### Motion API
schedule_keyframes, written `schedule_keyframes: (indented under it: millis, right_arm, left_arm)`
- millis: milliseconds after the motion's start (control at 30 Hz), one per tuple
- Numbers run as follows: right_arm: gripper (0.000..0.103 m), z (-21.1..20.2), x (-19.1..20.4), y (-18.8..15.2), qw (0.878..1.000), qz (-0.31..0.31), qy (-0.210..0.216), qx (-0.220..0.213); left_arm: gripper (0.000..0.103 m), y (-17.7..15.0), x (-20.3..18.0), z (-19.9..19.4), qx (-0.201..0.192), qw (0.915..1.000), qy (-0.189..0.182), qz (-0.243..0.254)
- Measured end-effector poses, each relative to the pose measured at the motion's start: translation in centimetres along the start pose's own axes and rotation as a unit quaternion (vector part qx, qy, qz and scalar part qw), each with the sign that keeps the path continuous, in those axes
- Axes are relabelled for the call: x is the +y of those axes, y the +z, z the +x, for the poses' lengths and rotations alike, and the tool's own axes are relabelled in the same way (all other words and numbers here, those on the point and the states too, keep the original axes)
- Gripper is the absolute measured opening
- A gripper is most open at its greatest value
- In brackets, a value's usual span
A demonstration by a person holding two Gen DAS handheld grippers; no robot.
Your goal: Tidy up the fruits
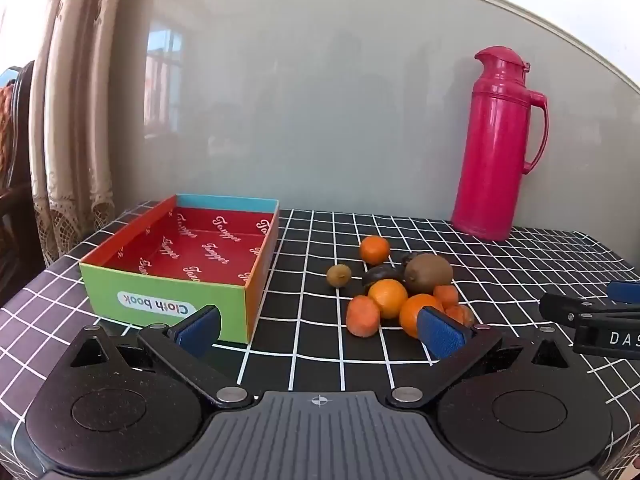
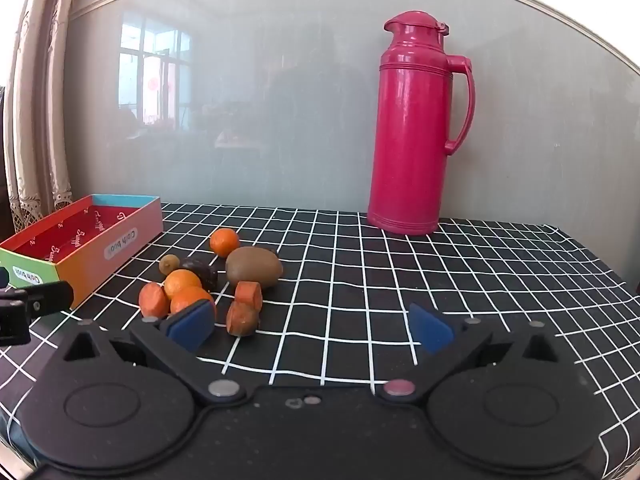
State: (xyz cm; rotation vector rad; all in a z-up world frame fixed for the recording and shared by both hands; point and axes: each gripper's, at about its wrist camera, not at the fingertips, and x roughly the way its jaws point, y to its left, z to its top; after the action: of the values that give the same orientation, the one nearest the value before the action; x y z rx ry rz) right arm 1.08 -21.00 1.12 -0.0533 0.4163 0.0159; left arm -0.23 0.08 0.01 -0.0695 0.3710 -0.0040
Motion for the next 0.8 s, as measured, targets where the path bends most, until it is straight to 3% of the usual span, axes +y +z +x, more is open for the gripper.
schedule_keyframes:
  millis: [67,167,800]
  right_arm:
    - [0.103,0.0,0.0,0.0,1.000,0.002,0.001,-0.001]
    - [0.103,0.0,0.0,0.0,1.000,0.001,0.001,-0.002]
    - [0.103,0.1,0.1,-0.1,1.000,-0.002,-0.001,-0.002]
  left_arm:
    - [0.103,-0.6,0.6,-0.3,-0.008,0.9999,-0.006,-0.008]
    - [0.103,-0.5,0.5,0.8,0.022,0.9997,0.003,-0.006]
    - [0.103,-0.1,0.0,0.5,0.029,0.9994,0.016,-0.001]
